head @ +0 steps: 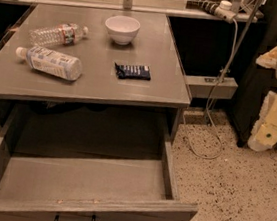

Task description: Place blue plastic bottle into top drawer

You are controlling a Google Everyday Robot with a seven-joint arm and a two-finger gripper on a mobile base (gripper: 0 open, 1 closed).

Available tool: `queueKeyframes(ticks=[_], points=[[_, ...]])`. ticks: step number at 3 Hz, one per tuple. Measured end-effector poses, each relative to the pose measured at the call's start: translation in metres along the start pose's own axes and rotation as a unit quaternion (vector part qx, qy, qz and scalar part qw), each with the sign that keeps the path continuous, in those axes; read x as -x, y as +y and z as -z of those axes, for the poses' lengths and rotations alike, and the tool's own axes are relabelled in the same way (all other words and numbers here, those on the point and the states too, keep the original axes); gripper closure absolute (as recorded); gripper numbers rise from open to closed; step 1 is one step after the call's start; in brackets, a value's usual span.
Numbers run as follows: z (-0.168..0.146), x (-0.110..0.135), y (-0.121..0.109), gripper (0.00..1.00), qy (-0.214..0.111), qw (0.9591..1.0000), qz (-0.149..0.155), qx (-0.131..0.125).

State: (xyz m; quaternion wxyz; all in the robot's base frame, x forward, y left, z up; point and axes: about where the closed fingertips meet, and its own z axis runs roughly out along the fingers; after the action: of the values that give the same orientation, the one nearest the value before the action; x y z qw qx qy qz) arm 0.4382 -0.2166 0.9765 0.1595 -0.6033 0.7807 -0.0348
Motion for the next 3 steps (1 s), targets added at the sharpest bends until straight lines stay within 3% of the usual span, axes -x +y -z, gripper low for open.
queueKeyframes(ticks=[2,3], points=[[0.004,0.012,0.004,0.0,-0.007,1.0,0.003,-0.004],[0.007,0.048,0.016,0.0,-0.021,0.9995,0.021,0.003]])
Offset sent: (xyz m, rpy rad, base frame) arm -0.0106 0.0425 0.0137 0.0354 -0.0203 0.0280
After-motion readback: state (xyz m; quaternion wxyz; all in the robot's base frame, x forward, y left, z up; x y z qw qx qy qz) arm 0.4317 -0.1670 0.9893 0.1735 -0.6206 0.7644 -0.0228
